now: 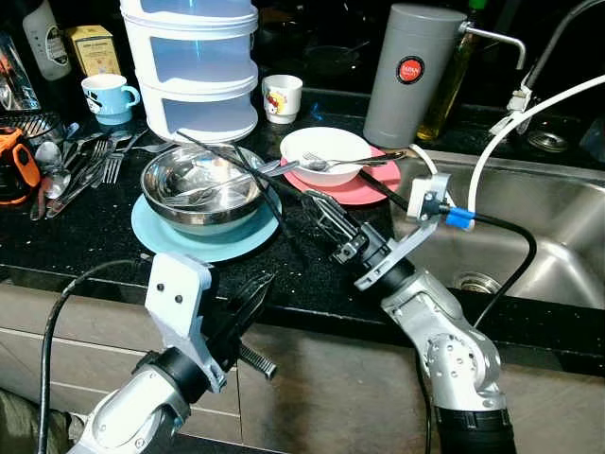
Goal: Kitchen organization
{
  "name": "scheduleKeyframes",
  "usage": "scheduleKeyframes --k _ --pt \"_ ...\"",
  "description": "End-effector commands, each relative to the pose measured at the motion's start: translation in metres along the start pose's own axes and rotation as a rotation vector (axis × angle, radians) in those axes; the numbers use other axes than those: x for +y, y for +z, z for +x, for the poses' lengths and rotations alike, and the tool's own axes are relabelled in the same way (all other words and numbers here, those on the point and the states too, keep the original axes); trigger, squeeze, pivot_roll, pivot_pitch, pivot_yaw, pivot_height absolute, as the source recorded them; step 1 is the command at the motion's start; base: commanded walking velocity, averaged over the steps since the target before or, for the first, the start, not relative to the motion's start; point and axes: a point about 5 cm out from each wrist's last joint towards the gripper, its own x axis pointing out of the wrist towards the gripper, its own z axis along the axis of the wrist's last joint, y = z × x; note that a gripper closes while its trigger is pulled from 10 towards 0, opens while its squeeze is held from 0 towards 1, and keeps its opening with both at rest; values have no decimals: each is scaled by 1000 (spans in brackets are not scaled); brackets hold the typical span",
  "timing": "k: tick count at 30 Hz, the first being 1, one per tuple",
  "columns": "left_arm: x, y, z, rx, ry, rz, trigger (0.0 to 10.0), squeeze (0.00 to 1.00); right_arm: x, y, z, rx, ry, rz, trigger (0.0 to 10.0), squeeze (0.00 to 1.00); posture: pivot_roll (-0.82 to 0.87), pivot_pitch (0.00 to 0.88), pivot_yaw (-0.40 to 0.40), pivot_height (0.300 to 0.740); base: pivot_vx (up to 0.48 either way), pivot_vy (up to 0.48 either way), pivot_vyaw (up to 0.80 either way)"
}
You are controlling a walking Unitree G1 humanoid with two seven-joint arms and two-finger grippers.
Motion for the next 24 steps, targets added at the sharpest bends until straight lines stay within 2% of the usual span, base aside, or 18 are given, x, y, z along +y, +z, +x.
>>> scheduleKeyframes --k 1,2,6,7,8,9,10,11,15,17,18,19,24 --pt "1 -2 2 2 4 -3 10000 0 -4 3 1 -19 -18 32 0 0 170 0 -56 740 0 0 0" --pt "1 0 2 -7 5 -3 10000 0 -6 9 2 -60 -32 78 0 0 170 0 -56 740 0 0 0" --pt "3 1 3 -16 14 -8 10000 0 -8 14 2 -101 -31 141 0 0 170 0 -59 740 0 0 0" --pt "4 1 2 -18 21 -11 10000 0 -8 15 2 -105 -29 149 745 0 170 0 -59 740 0 0 0" --pt "5 1 2 -18 27 -11 10000 0 -9 16 1 -109 -32 155 3843 0 170 0 -59 740 0 0 0" --pt "5 1 2 -18 27 -11 10000 0 -9 16 1 -109 -32 155 3843 0 170 0 -59 740 0 0 0" --pt "5 0 2 -18 30 -11 10000 0 -10 17 0 -109 -35 156 9569 0 170 0 -59 740 0 0 0" --pt "5 0 2 -18 31 -10 10000 0 -10 17 0 -110 -39 155 10000 0 170 0 -59 740 0 0 0" --pt "5 1 2 -19 32 -7 10000 0 -13 17 0 -96 -61 159 10000 0 168 0 -58 740 0 0 0" --pt "6 0 1 -17 37 -8 10000 0 -25 16 -1 -70 -136 162 10000 0 168 0 -55 740 0 0 0" --pt "6 0 1 -17 37 -8 10000 0 -25 16 -1 -70 -136 162 10000 0 168 0 -55 740 0 0 0" --pt "6 -1 1 -13 39 -8 10000 0 -33 16 -2 -59 -196 167 10000 0 169 0 -55 740 0 0 0" --pt "6 -2 2 -11 37 -12 10000 0 -42 19 -4 -63 -248 183 10000 0 168 0 -54 740 0 0 -368"
